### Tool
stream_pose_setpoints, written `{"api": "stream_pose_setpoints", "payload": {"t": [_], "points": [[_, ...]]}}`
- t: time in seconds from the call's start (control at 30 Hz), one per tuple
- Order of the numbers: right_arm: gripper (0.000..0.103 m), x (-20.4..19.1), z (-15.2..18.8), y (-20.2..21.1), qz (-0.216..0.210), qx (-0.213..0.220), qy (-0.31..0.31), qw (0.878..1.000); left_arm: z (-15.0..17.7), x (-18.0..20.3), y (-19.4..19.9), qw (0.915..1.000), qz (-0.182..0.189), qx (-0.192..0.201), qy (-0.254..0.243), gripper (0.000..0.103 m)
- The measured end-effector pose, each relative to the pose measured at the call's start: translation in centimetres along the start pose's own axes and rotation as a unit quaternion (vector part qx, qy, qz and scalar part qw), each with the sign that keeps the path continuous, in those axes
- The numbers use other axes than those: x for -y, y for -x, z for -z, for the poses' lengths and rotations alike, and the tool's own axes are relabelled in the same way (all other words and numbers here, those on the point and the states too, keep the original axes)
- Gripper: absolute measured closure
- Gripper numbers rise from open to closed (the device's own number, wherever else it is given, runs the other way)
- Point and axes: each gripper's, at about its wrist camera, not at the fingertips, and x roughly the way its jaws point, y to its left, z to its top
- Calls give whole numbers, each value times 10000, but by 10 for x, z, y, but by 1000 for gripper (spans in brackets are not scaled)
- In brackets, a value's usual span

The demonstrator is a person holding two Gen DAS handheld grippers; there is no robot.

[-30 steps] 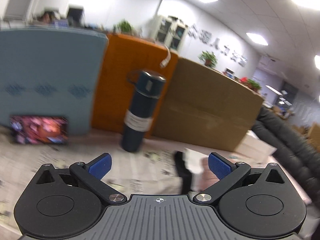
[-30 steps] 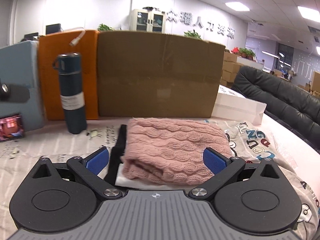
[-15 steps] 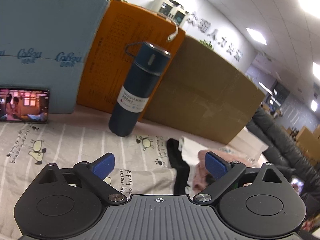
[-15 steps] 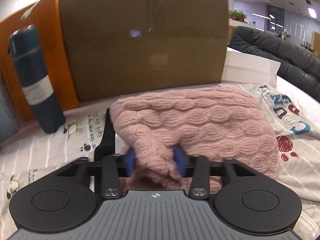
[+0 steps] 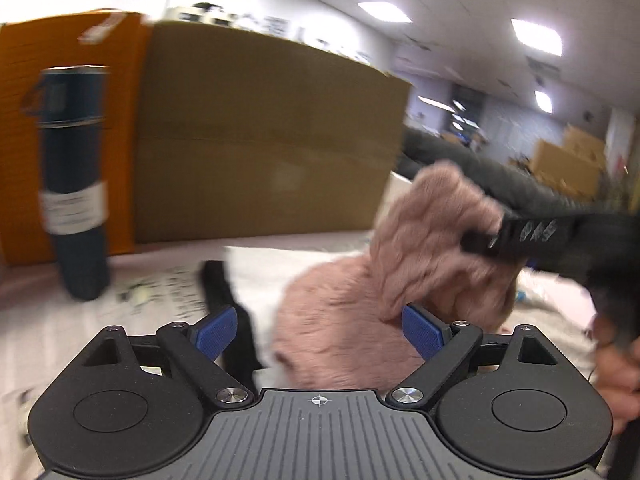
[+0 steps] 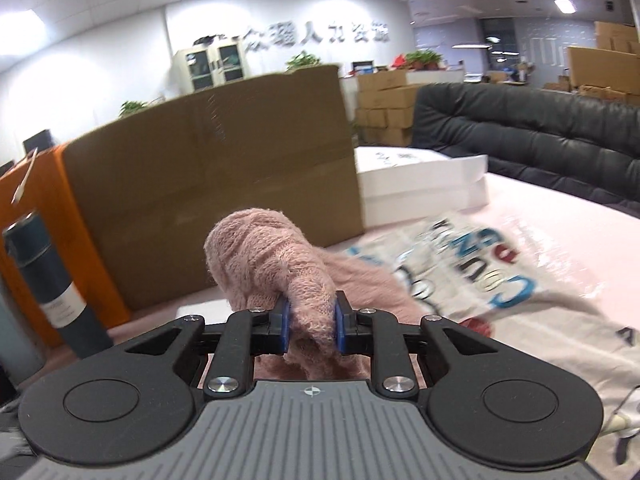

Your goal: Fold clothes

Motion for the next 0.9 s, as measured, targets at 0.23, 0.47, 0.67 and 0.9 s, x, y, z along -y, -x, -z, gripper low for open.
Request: {"api": "stream_pose_setpoints", "payload": {"t": [0.23, 0.47, 0.67, 0.9], "points": [[84, 29, 1, 10, 386, 26, -93, 9992, 12, 11, -50, 9971, -160, -731, -153, 29], [84, 34, -1, 9, 471, 19, 44, 9989, 15, 25, -52, 9968, -103, -653, -457, 84], [86, 12, -27, 45, 67, 578, 97, 9983, -3, 30, -16, 9997, 166, -92, -162, 85], [87, -28, -46, 103, -658, 1032, 78, 9924, -19, 11, 63, 9962, 300, 810, 137, 85]]}}
